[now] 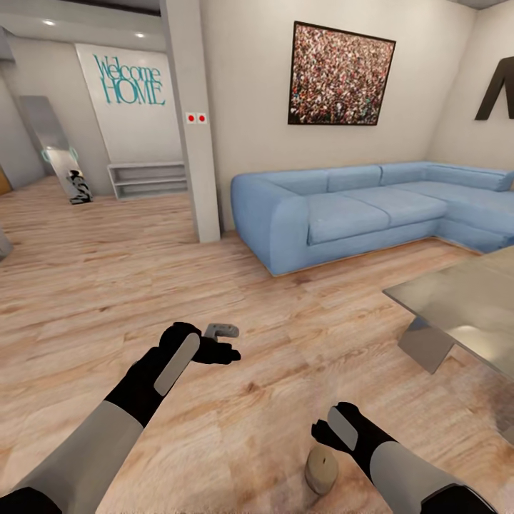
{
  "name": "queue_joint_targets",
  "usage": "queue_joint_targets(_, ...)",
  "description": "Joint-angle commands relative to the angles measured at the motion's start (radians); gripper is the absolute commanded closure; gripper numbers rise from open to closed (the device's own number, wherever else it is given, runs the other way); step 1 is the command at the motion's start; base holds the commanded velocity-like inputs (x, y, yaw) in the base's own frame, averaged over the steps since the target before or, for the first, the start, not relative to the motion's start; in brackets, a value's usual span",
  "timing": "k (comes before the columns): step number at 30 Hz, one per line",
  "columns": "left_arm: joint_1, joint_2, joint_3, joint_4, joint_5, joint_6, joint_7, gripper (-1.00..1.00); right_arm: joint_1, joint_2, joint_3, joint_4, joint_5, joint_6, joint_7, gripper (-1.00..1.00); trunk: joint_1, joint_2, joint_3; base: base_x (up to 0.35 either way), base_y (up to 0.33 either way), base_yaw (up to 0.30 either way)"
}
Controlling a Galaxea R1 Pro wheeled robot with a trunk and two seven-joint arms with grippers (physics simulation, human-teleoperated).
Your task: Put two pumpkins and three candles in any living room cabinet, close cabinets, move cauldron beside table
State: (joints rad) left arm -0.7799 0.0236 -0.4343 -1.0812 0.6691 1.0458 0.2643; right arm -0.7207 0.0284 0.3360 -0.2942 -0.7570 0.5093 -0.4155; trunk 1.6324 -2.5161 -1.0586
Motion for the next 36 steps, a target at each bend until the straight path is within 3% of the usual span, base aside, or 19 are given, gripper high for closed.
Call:
queue_joint_targets(1,-0.001,0.001,-0.003,-0.001,0.011,0.001,0.010,-1.00,0.000,0.000,0.011,-0.002,-0.010,0.001,-0.008,-1.00,0.000,-0.001,-0.005,0.000,0.000,0.000)
queue_joint_targets(11,-0.001,0.001,-0.003,-0.001,0.010,0.001,0.011,-1.00,-0.004,0.009,0.064,-0.008,-0.010,-0.080,-0.008,-1.00,0.005,-0.003,-0.044,0.000,0.000,0.000)
queue_joint_targets(26,-0.001,0.001,-0.001,0.000,0.016,0.001,0.011,-1.00,-0.006,0.022,0.118,-0.013,-0.007,-0.123,-0.008,-1.00,0.005,-0.003,-0.044,0.044,0.020,0.000)
queue_joint_targets(36,-0.001,0.001,-0.002,0.000,0.011,0.001,0.012,-1.00,-0.005,0.021,0.125,-0.013,-0.008,-0.137,-0.008,-1.00,0.005,-0.003,-0.044,0.089,0.005,0.000)
